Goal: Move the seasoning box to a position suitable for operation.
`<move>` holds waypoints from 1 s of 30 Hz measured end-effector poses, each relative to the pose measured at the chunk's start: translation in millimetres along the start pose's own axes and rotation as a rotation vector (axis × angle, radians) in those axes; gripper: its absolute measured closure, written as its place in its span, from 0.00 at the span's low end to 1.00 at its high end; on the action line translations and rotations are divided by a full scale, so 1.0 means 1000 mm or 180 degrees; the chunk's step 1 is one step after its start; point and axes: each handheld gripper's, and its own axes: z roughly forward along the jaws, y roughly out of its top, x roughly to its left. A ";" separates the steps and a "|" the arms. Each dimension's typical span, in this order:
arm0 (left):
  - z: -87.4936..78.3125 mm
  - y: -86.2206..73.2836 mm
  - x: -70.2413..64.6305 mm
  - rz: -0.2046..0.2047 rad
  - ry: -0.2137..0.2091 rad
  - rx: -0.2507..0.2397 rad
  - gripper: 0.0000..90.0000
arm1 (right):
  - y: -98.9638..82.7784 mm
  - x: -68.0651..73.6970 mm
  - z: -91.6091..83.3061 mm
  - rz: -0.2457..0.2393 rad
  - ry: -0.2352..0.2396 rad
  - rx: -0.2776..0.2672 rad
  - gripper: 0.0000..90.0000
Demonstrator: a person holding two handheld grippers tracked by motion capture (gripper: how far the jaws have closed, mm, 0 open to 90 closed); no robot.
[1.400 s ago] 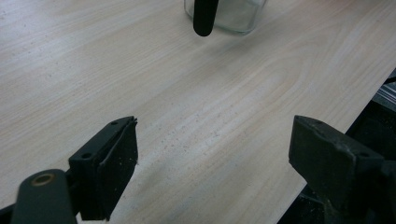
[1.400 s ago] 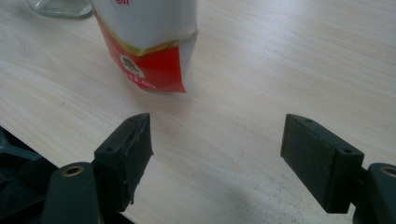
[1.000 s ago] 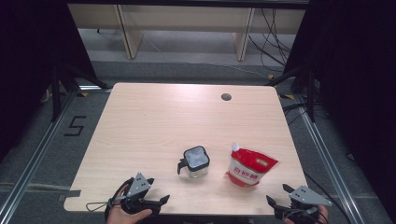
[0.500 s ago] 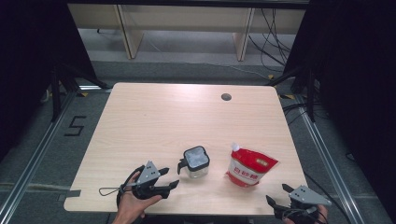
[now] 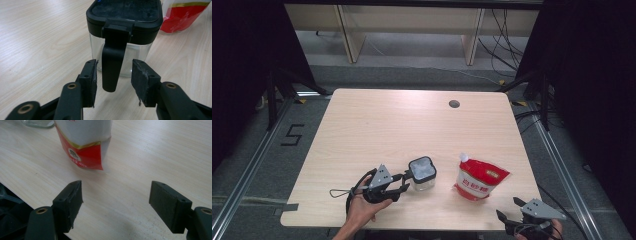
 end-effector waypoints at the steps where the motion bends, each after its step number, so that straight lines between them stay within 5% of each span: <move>1: 0.000 0.001 0.002 0.0108 -0.0009 0.0074 0.64 | 0.000 0.000 0.000 -0.0010 -0.0016 0.0004 0.31; 4: 0.001 0.003 0.002 0.0118 -0.0021 0.0036 0.67 | 0.000 0.001 0.000 0.0073 0.0088 0.0020 0.31; 13: 0.007 0.005 0.004 0.0209 0.0023 0.0135 0.80 | 0.000 0.000 0.000 0.0069 0.0090 0.0011 0.31; 15: 0.007 0.005 0.005 0.0168 -0.0015 0.0129 0.80 | 0.000 0.003 -0.001 0.0189 0.0038 0.0041 0.31; 20: 0.005 0.005 0.004 0.0200 -0.0115 0.0148 0.81 | 0.000 0.000 -0.001 0.0072 0.0089 0.0026 0.31; 25: 0.002 0.002 0.002 0.0222 -0.0214 0.0119 0.81 | 0.000 0.002 -0.002 0.0182 0.0048 0.0013 0.31; 26: 0.001 0.001 0.002 0.0243 -0.0230 0.0111 0.81 | 0.000 -0.001 -0.001 0.0076 0.0076 -0.0012 0.31; 30: -0.004 -0.002 0.001 0.0361 -0.0338 0.0113 0.81 | 0.000 0.000 -0.001 0.0043 0.0051 -0.0005 0.31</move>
